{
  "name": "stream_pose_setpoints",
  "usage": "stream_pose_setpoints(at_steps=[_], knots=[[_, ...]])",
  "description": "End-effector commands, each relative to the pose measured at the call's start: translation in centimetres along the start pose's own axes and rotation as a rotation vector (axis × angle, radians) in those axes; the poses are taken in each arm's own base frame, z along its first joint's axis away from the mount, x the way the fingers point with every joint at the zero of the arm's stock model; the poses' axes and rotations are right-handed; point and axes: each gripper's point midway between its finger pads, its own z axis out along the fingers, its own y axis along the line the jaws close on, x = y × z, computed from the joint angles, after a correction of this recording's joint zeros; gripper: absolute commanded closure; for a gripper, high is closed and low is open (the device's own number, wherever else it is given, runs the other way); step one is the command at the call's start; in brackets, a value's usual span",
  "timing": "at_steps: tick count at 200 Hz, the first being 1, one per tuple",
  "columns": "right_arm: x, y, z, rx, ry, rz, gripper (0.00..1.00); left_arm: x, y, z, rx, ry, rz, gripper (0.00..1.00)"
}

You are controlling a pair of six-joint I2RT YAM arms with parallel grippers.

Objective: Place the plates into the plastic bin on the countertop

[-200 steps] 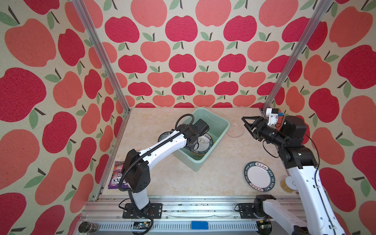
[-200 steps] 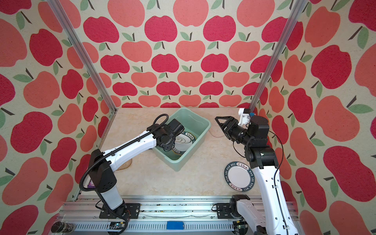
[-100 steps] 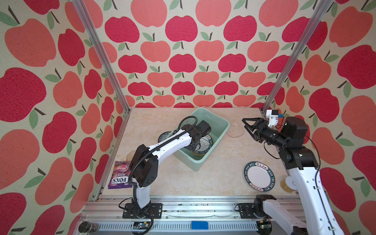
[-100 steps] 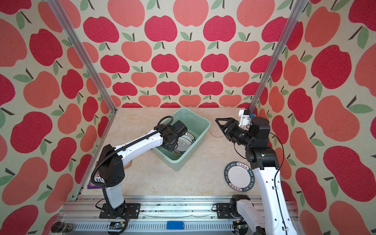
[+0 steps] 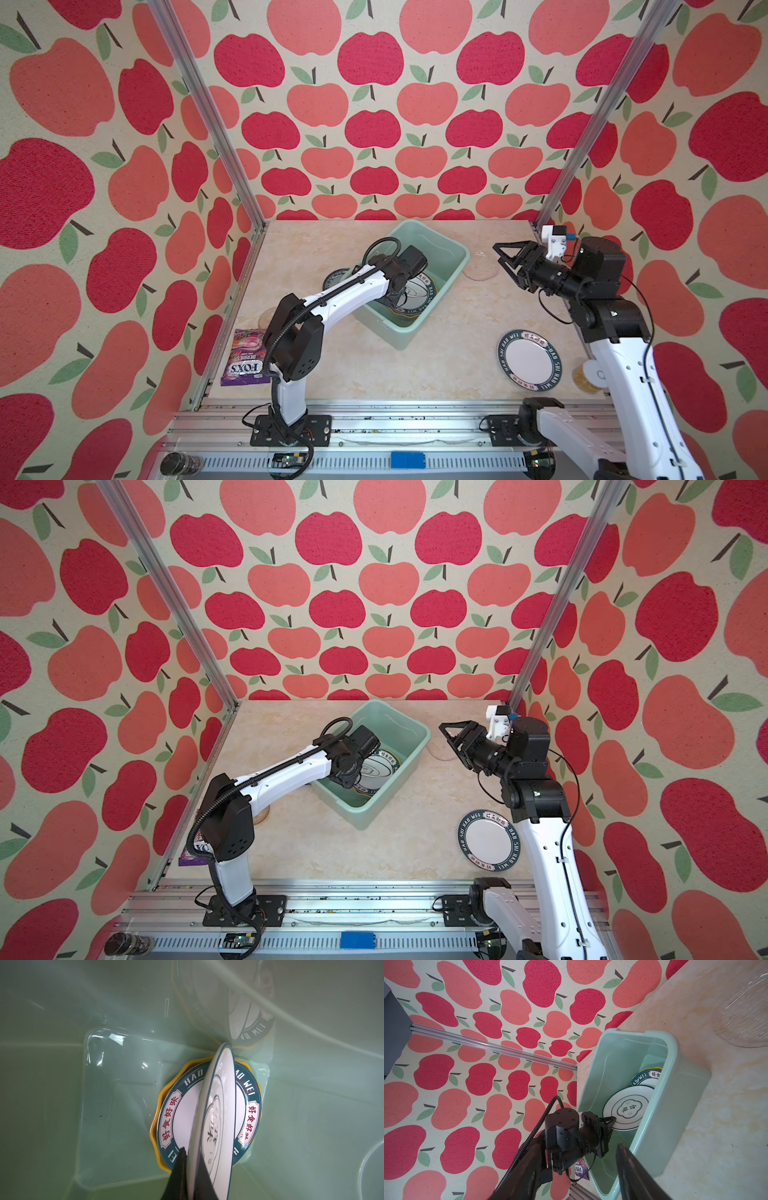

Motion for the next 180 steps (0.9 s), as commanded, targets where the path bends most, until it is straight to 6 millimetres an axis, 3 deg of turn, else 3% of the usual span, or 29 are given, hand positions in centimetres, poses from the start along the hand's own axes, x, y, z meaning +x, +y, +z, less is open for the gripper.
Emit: stream_pose_setpoints(at_steps=[1, 95, 180], knots=[[-0.4, 0.9, -0.5, -0.008, -0.009, -0.026, 0.4, -0.2, 0.0, 0.9, -0.001, -0.008, 0.012, 1.0], [-0.3, 1.5, -1.0, -0.004, -0.009, -0.036, 0.4, 0.6, 1.1, 2.7, -0.03, 0.028, 0.001, 0.99], [-0.3, 1.7, -1.2, -0.004, -0.01, -0.042, 0.4, 0.8, 1.6, 3.2, -0.041, 0.033, 0.015, 0.85]])
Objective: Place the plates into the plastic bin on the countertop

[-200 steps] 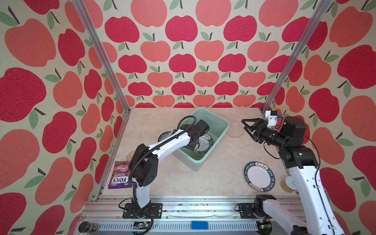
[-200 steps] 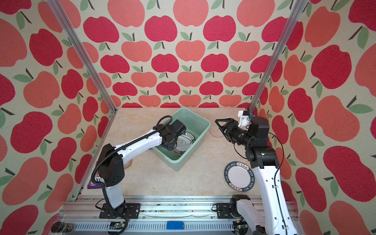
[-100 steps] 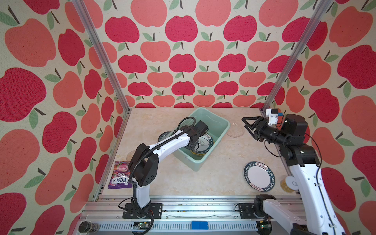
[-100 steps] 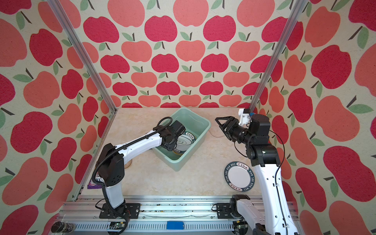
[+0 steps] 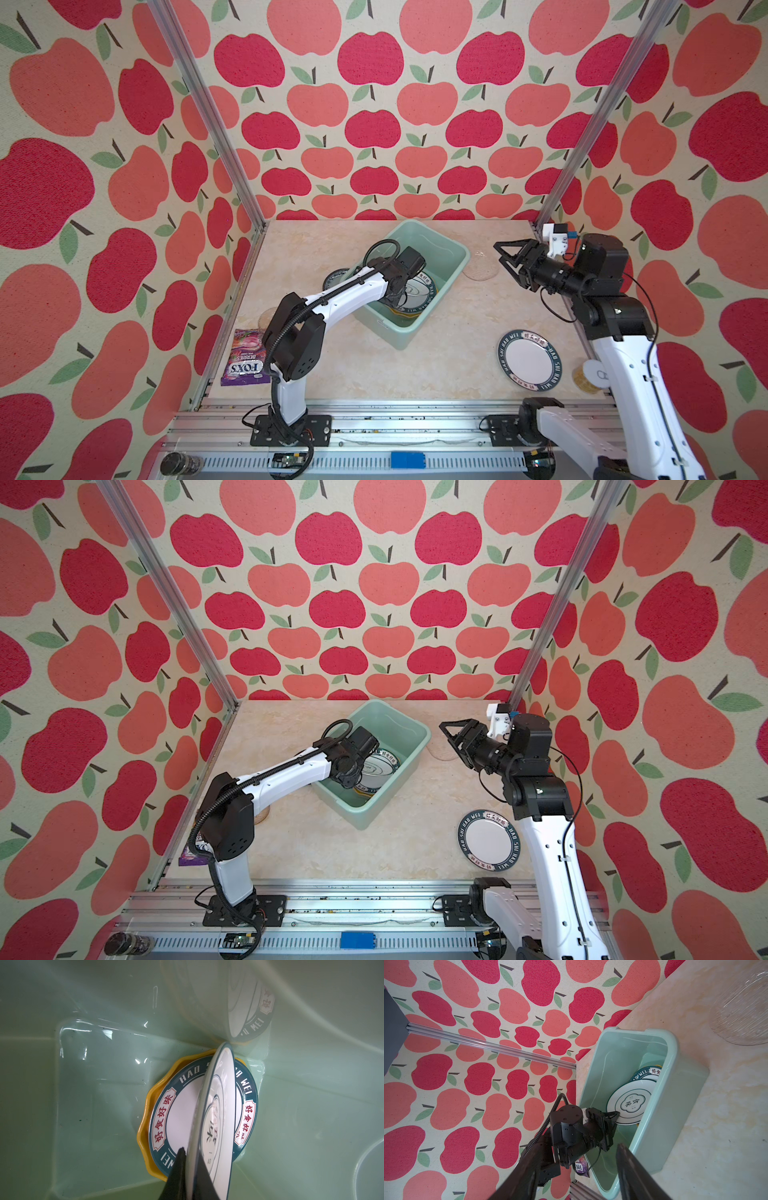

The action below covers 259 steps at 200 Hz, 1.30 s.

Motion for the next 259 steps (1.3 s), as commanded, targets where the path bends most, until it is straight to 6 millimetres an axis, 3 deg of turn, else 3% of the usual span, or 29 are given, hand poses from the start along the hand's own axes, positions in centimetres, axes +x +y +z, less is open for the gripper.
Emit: stream_pose_setpoints(at_steps=[1, 138, 179, 216, 259], knots=[[-0.3, 1.3, -1.0, -0.018, -0.02, -0.045, 0.39, 0.1, 2.0, 1.7, -0.077, 0.0, 0.032, 0.84], [0.0, 0.8, -1.3, 0.012, -0.014, -0.042, 0.4, 1.2, 2.3, 4.1, -0.062, 0.032, 0.029, 0.83], [0.0, 0.6, -1.2, 0.018, -0.014, -0.039, 0.4, 1.4, 1.9, 4.8, -0.074, 0.043, 0.056, 0.65], [-0.1, 0.7, -1.2, 0.016, -0.015, -0.038, 0.4, 1.6, 1.9, 5.0, -0.077, 0.051, 0.067, 0.62], [0.0, 0.6, -1.2, 0.019, -0.015, -0.028, 0.4, 1.5, 1.7, 4.8, -0.073, 0.058, 0.097, 0.46]])
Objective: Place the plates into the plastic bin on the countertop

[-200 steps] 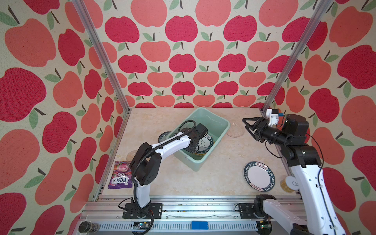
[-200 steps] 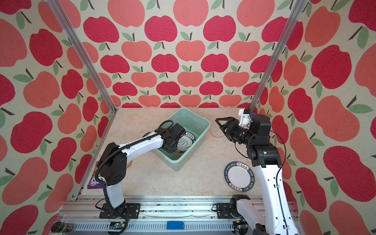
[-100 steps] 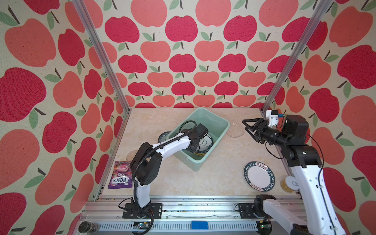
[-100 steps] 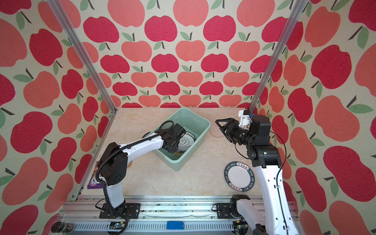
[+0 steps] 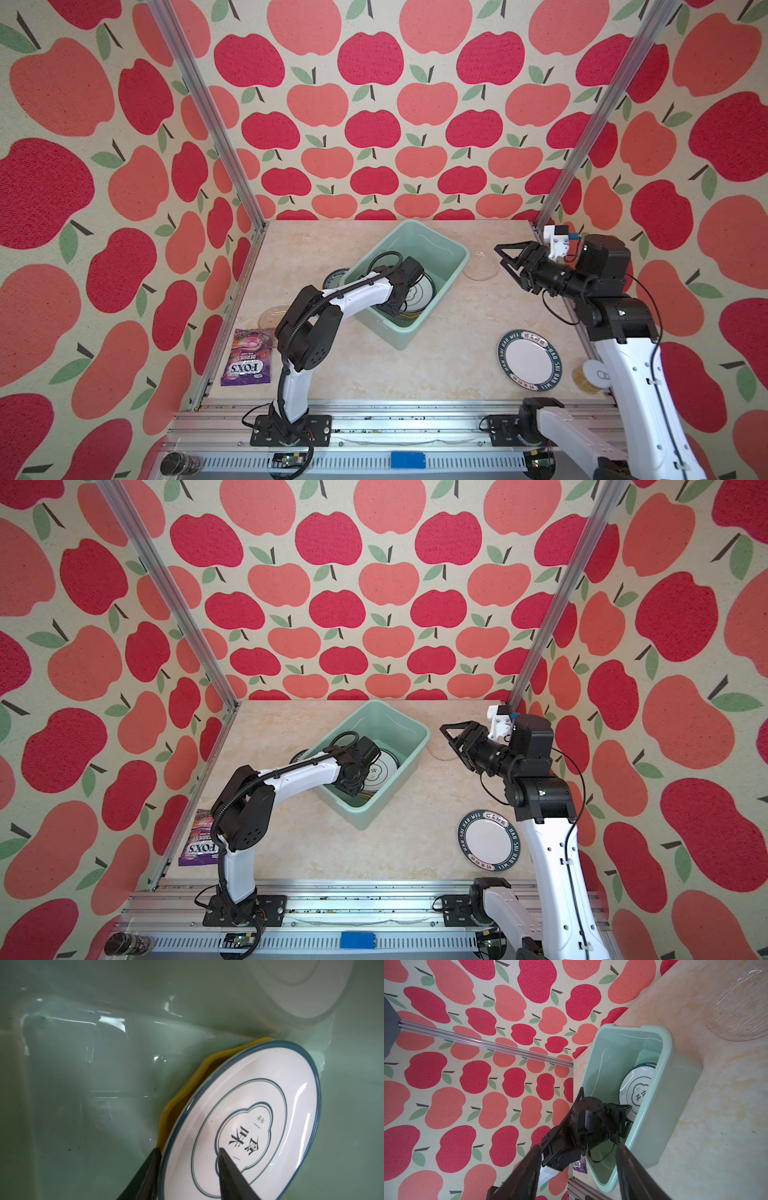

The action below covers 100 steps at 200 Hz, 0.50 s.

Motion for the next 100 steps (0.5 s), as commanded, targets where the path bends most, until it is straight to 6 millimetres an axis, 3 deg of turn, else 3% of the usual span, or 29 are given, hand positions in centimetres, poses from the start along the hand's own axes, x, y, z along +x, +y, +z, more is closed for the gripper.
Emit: stream_pose_setpoints(at_steps=[1, 62, 100], knots=[[-0.4, 0.6, -0.7, -0.001, -0.023, -0.021, 0.4, -0.3, -0.6, -0.4, 0.005, 0.0, 0.026, 0.45], [-0.4, 0.8, -0.9, -0.005, -0.031, -0.009, 0.4, -0.1, -1.9, -1.0, 0.039, 0.026, 0.074, 0.34], [0.1, -0.1, -1.1, 0.041, -0.019, -0.011, 0.4, -1.1, -3.3, -3.7, 0.038, -0.012, 0.228, 0.17]])
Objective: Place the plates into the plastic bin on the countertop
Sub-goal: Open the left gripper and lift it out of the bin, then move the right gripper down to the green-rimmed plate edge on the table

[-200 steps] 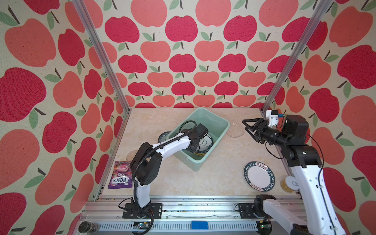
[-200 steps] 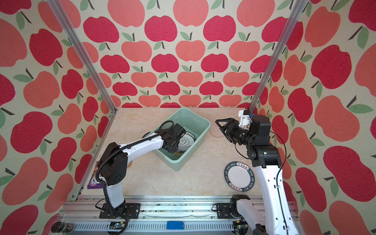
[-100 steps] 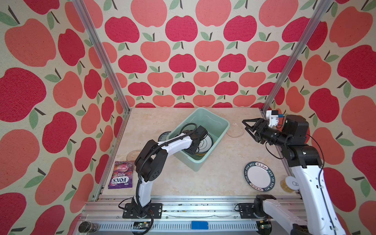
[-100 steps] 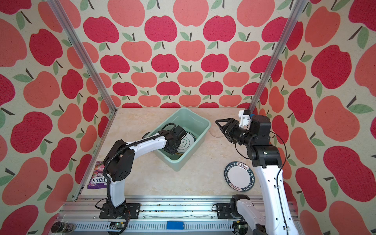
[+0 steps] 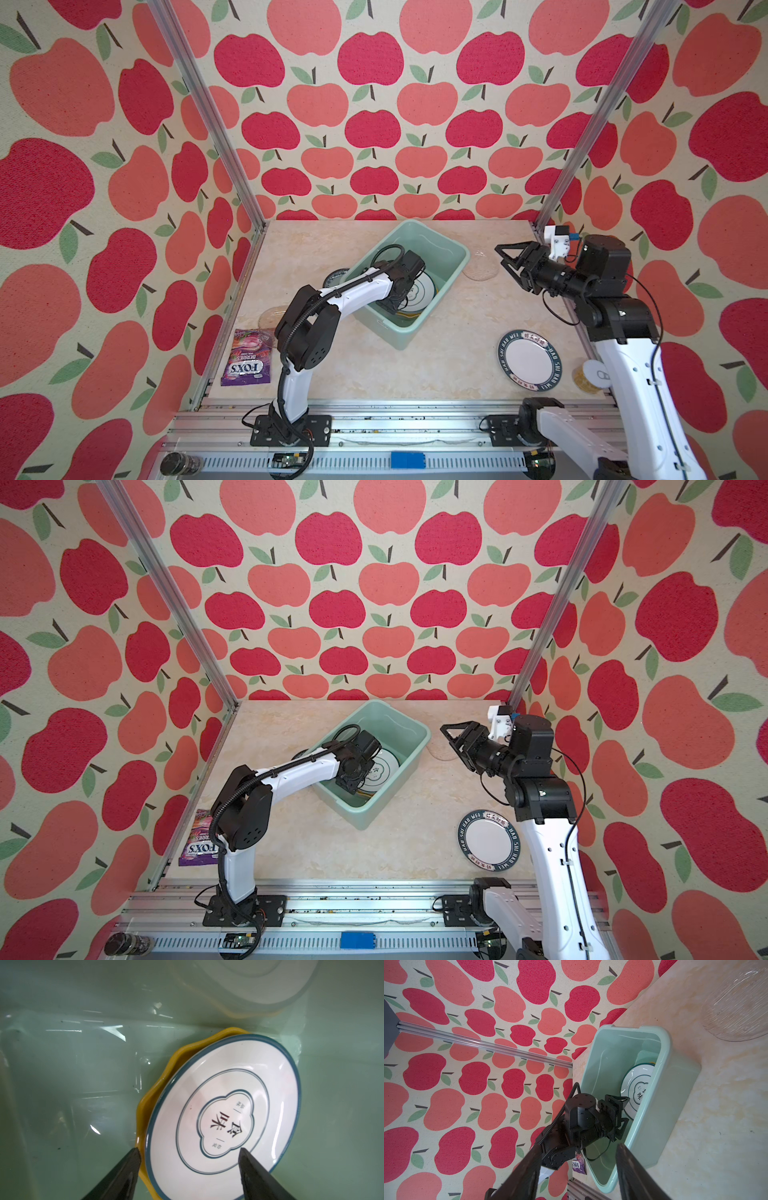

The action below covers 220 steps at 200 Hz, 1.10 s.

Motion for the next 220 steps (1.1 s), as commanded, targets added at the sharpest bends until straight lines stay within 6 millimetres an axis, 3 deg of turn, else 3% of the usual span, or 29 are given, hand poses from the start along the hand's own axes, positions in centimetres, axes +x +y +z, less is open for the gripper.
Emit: stream_pose_setpoints(at_steps=[1, 39, 90, 136, 158, 187, 220], knots=[[0.1, 0.1, -1.0, 0.03, -0.014, -0.018, 0.4, -1.1, -0.8, -1.8, -0.012, -0.03, 0.121, 0.17], [0.5, -1.7, -1.1, 0.154, 0.034, -0.063, 0.39, -2.0, -2.4, -5.2, 0.082, -0.075, 0.246, 0.15], [0.4, -4.0, -0.6, 0.261, 0.066, -0.072, 0.38, -1.8, -4.3, -11.0, 0.175, -0.17, 0.6, 0.14], [0.0, -7.8, -1.3, 0.405, 0.1, -0.079, 0.37, -0.3, -7.5, -20.9, 0.449, -0.441, 1.097, 0.12], [-0.5, -10.4, -2.2, 0.506, 0.093, -0.071, 0.37, 0.4, -6.9, -24.3, 0.56, -0.517, 1.269, 0.06], [-0.3, -14.8, -4.2, 0.719, 0.133, -0.042, 0.38, 1.2, -4.8, -27.0, 0.691, -0.54, 1.456, 0.01], [2.1, -18.8, -5.7, 0.867, 0.262, -0.011, 0.31, 4.9, -2.0, -28.5, 0.872, -0.41, 1.7, 0.01]])
